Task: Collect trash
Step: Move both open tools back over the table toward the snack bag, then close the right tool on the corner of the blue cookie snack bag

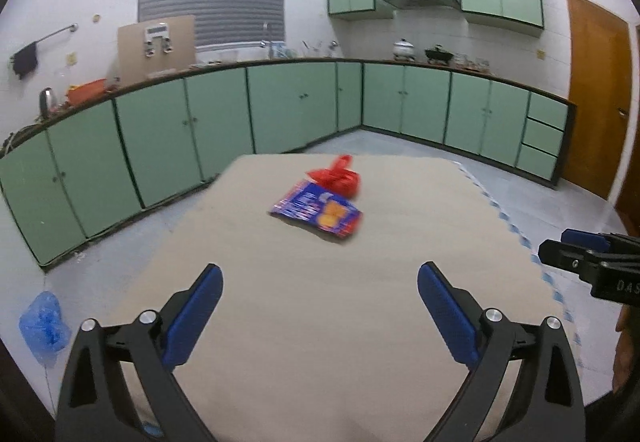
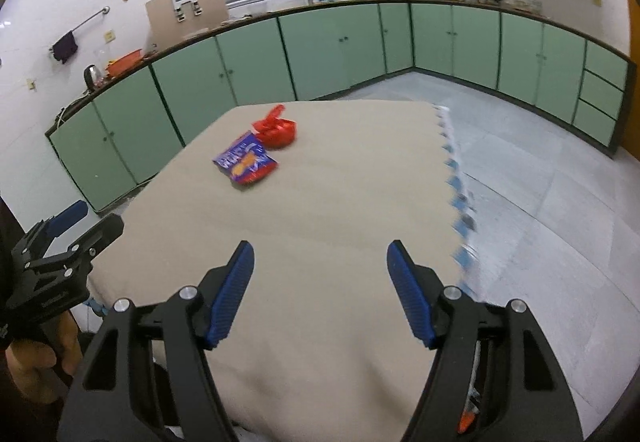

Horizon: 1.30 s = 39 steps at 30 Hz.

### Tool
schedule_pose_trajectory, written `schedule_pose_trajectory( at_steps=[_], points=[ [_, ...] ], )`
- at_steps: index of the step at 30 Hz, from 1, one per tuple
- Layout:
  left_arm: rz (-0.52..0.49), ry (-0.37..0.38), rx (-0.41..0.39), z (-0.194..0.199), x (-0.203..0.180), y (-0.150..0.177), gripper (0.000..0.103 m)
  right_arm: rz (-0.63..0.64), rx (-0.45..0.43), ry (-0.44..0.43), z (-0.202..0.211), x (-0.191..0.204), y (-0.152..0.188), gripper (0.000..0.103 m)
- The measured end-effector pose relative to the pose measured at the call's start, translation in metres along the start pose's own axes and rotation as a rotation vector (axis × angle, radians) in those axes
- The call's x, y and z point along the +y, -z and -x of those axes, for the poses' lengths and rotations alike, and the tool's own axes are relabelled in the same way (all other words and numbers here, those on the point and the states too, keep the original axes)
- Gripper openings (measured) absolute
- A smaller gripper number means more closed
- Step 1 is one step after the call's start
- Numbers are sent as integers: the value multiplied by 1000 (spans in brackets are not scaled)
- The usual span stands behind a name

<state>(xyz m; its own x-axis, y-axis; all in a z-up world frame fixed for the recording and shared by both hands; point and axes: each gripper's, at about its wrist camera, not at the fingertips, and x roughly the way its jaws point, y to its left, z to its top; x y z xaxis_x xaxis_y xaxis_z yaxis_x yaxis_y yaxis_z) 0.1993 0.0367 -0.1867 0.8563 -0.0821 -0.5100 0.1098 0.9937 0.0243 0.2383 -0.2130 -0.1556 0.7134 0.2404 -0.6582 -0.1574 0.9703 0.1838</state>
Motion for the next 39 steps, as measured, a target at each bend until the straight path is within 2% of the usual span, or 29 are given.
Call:
schedule_pose_trajectory(
  at_steps=[4, 11, 19, 23, 31, 39],
  points=[
    [7, -34, -10, -18, 25, -5, 96, 16, 5, -12, -26, 12, -18, 66],
    [-3, -50, -21, -48, 52, -15, 96, 22, 27, -34, -69, 35, -33, 66],
    [-12, -27, -33, -79, 76, -13, 90, 24, 55, -39, -124, 71, -44, 63],
    [4, -8, -22, -89, 91, -7, 87, 26, 69, -14, -145, 84, -46, 63],
    [9, 35, 25, -123, 122, -14, 86, -13, 90, 28, -172, 100, -56, 63],
    [-47, 73, 50, -143, 122, -22, 86, -58, 132, 83, -209, 102, -64, 63]
  ],
)
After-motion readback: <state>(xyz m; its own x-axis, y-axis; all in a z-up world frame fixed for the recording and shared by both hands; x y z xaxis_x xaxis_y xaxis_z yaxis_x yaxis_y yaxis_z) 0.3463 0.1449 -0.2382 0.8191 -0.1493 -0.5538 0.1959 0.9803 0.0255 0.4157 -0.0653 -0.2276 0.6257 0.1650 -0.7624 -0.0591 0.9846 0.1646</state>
